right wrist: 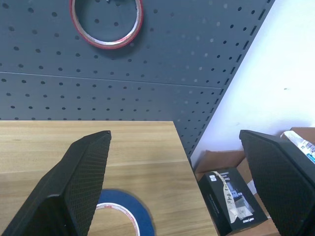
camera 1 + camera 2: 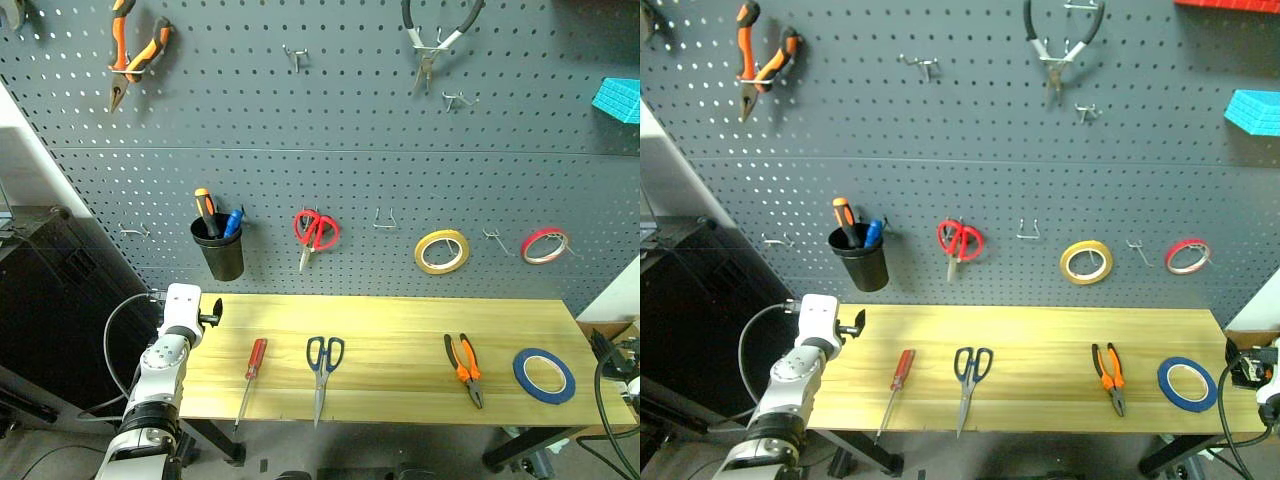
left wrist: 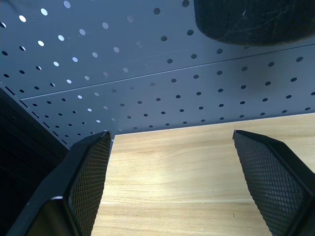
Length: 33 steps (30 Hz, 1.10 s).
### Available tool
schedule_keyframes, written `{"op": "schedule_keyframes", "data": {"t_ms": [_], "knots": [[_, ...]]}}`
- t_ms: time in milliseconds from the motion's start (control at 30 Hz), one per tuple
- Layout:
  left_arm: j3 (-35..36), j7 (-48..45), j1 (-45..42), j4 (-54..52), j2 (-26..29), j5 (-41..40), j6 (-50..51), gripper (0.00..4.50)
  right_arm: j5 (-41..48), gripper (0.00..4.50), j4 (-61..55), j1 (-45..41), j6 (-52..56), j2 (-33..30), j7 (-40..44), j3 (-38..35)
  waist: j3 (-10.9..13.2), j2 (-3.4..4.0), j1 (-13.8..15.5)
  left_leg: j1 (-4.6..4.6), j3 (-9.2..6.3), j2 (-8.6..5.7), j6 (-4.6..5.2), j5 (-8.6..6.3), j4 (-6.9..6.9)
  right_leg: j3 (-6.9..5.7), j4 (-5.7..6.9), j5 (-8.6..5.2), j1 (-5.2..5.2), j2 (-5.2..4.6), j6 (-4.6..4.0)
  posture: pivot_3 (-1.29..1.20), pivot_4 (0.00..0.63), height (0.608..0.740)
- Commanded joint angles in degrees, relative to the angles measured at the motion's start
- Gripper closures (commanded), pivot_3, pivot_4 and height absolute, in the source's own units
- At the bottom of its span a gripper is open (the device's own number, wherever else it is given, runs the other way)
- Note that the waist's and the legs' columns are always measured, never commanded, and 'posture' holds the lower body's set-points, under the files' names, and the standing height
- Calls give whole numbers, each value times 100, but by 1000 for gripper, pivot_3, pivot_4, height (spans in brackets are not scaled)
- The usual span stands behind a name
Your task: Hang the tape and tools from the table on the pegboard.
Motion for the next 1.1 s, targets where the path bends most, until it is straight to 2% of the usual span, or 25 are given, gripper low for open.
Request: {"op": "schedule_keyframes", "data": {"t_ms": [33, 300, 467, 567, 700, 733, 833, 967, 1100], "knots": [[47, 53, -98, -50, 108, 2, -247, 304, 62, 0, -92, -123, -149, -144, -4, -145, 0, 0, 0, 0, 0, 0, 0, 0, 0, 0, 0, 0, 0, 0, 0, 41, 0, 740], [32, 29, -67, -3, 108, 13, -217, 304, 8, 0, -201, -87, -118, -115, 57, -21, 0, 0, 1, 0, 0, 0, 0, 0, 0, 0, 0, 0, 0, 0, 0, 40, 0, 740], [-29, -664, 215, -381, 8, -264, 112, 304, 50, 0, -471, 112, 7, -9, 120, 102, -2, 3, -4, 0, 1, 0, 1, -1, -1, 1, 0, 0, 0, 0, 0, 33, 0, 740], [-249, -1181, 487, -993, -16, -321, 414, 304, 61, 0, -912, 281, 286, 67, 137, 251, -2, 3, -13, 0, 2, 1, 2, -1, -1, 1, 0, 0, 0, 0, 0, 4, 4, 740], [-698, -1651, 833, -2100, -15, -257, 902, 304, 37, 0, -1698, 482, 907, 63, 197, 579, 46, 7, -52, 0, 4, 3, 1, -1, 0, 5, 1, -1, 1, 0, 0, -34, 60, 740], [-830, -1721, 888, -2322, -3, -199, 1061, 304, -31, 0, -1800, 498, 1034, 28, 190, 670, 85, 12, -63, 1, 3, 3, 2, -1, 0, 3, -1, -2, 3, 0, 0, -34, 60, 740], [-1210, -1975, 1087, -3053, 2, -92, 1305, 304, -106, 0, -2105, 465, 1607, -53, 181, 907, 199, 20, -140, 4, 3, 7, 2, 0, 2, -1, -1, -16, 13, 1, 5, -55, 116, 740], [-1528, -2661, 1208, -3985, -23, -531, 1990, 304, -111, 0, -2077, 240, 2233, -136, 157, 1101, 504, 20, -283, 4, 5, 8, 2, 0, 3, 1, 0, -16, 11, 0, -6, -78, 178, 740], [-1934, -3077, 1011, -4646, 52, -514, 2239, 304, -141, 0, -1938, -41, 2874, -237, 186, 1346, 772, 4, -341, -8, 1, 16, 2, 0, 2, -4, 4, -14, -4, -1, -16, -89, 224, 740]]}}
